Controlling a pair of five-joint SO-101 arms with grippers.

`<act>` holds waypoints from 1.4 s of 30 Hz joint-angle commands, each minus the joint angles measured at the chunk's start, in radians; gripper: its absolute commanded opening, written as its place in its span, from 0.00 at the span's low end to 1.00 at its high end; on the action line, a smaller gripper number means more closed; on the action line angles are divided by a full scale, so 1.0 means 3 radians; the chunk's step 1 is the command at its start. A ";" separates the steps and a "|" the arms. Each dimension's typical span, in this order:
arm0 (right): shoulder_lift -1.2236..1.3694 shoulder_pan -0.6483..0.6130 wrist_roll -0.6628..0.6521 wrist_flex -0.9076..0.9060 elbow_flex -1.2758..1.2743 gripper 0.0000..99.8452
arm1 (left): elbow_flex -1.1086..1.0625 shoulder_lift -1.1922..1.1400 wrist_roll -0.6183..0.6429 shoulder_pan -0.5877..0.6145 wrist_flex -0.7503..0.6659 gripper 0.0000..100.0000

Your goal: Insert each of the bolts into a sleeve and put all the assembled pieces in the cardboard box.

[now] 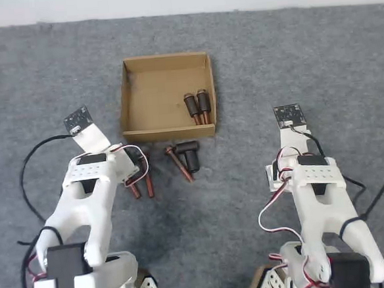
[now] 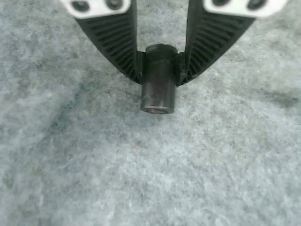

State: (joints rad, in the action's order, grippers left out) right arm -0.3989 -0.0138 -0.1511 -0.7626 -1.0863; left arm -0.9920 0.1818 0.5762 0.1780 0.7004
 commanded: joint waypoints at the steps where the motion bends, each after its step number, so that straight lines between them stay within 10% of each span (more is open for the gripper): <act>1: -0.0023 0.0018 -0.0066 0.0018 0.0194 0.01 | 0.0084 0.0046 0.0036 0.0005 -0.0082 0.08; 42: -0.0023 0.0115 -0.0041 0.0079 0.0685 0.01 | 0.0350 -0.0061 -0.0425 0.0010 0.0353 0.01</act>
State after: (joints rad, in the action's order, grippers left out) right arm -0.3989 0.0644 -0.1542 -0.7626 -0.9651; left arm -0.8938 0.1143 0.4626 0.1749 0.8247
